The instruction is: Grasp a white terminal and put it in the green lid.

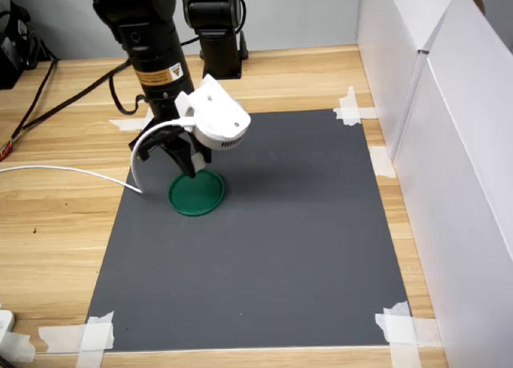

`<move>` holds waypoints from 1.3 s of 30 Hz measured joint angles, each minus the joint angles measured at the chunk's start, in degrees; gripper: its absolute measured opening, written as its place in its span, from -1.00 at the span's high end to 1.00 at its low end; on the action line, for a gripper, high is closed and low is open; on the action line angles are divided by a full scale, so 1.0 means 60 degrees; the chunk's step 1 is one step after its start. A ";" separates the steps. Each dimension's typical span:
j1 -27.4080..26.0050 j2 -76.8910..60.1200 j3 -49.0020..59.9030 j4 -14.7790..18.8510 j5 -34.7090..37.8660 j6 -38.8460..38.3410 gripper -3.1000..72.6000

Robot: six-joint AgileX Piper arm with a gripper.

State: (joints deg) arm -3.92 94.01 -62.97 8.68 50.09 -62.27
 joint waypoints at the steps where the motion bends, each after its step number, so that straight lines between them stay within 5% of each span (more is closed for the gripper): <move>1: -0.0025 0.0104 0.0000 -0.0009 0.0000 -0.0051 0.09; 21: -0.0037 0.0495 0.0000 -0.0230 -0.0059 -0.0582 0.09; 30: -0.0037 0.0495 0.0000 -0.0296 -0.0168 -0.0582 -0.29; 39: -0.0037 0.0495 0.0000 -0.0240 -0.0435 -0.0593 -0.33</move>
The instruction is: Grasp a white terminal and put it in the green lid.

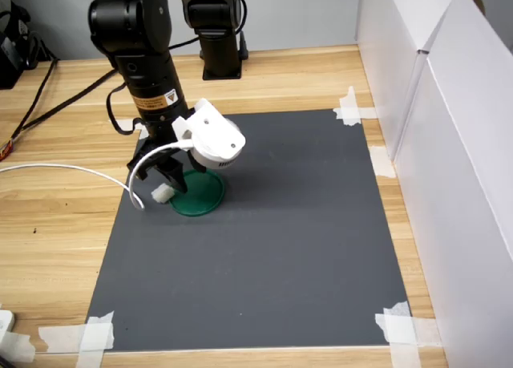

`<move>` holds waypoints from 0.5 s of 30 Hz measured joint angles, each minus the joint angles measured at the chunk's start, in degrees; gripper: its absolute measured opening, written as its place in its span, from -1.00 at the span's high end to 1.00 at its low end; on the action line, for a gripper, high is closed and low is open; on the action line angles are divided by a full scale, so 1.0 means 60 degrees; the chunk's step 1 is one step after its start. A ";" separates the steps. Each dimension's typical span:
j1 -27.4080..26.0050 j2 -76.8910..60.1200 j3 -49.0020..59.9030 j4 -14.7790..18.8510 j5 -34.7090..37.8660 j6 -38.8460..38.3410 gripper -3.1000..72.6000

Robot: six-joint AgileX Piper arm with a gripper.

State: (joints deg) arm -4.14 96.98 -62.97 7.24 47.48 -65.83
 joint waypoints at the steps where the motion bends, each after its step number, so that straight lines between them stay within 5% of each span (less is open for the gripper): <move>1: 0.0000 0.0000 0.0000 0.0101 -0.0038 0.0000 -0.33; 6: 0.0000 -0.0032 0.0000 0.0647 -0.0067 0.0000 -0.33; 15: -0.0064 -0.0500 0.0000 0.0752 -0.0049 0.0000 -0.33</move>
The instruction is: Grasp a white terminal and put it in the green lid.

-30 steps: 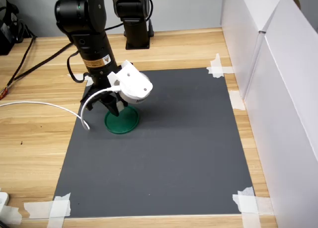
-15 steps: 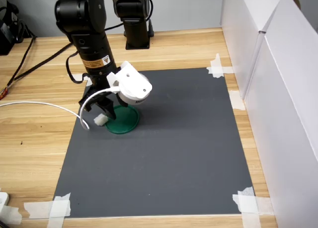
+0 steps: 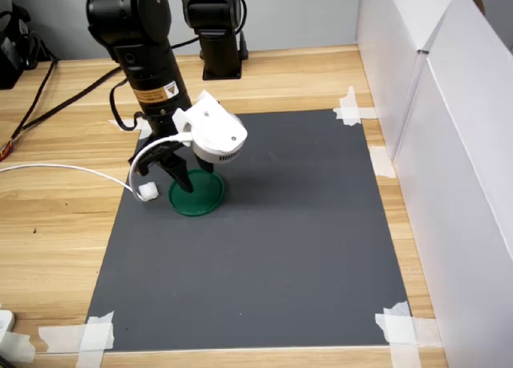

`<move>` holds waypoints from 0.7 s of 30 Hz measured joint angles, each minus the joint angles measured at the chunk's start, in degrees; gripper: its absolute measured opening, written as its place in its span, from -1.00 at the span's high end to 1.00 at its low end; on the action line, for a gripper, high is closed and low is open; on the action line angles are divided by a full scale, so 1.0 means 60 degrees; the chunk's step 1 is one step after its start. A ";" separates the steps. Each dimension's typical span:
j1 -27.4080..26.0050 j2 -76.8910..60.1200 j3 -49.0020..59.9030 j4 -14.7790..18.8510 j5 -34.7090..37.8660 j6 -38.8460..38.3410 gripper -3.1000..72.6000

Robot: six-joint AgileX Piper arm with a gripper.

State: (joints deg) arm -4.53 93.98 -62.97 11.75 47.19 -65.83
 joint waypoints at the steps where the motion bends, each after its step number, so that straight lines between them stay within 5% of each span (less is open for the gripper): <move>1: -0.0074 -0.0071 0.0000 0.0099 0.0000 0.0000 -0.32; 5: -0.0678 -0.0340 0.0000 0.0533 0.0000 -0.0142 -0.13; 13: -0.2232 -0.0798 0.0000 0.1442 0.0089 -0.0981 0.84; 21: -0.3537 -0.0877 -0.0467 0.1448 0.1988 -0.1499 0.96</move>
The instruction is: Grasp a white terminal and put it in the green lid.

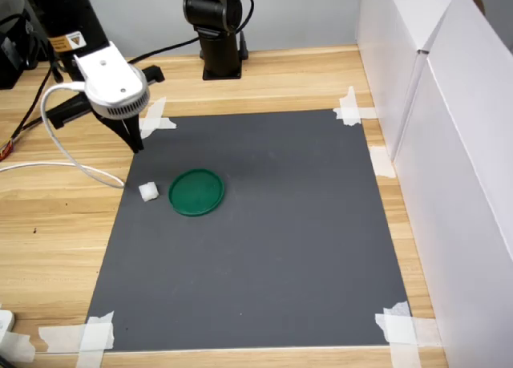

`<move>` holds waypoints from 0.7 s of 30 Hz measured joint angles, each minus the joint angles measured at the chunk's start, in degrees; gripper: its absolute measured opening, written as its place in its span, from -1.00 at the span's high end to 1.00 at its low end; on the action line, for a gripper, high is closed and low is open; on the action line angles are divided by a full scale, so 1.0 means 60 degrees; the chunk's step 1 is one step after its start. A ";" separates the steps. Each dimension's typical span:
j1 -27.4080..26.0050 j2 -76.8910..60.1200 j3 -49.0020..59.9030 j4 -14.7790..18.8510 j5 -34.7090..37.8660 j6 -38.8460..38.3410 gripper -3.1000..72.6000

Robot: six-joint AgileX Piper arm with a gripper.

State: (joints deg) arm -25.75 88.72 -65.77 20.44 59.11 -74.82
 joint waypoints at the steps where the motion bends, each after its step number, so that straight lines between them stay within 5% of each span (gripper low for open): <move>1: -0.0111 0.0000 -0.0163 -0.0041 0.0301 -0.0010 0.96; 11: -0.0274 -0.0018 -0.1783 -0.0999 0.1717 0.0422 0.74; 21: -0.0285 -0.0018 -0.1808 -0.1151 0.1766 0.0487 0.60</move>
State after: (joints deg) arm -27.46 88.61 -76.62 13.53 69.71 -71.89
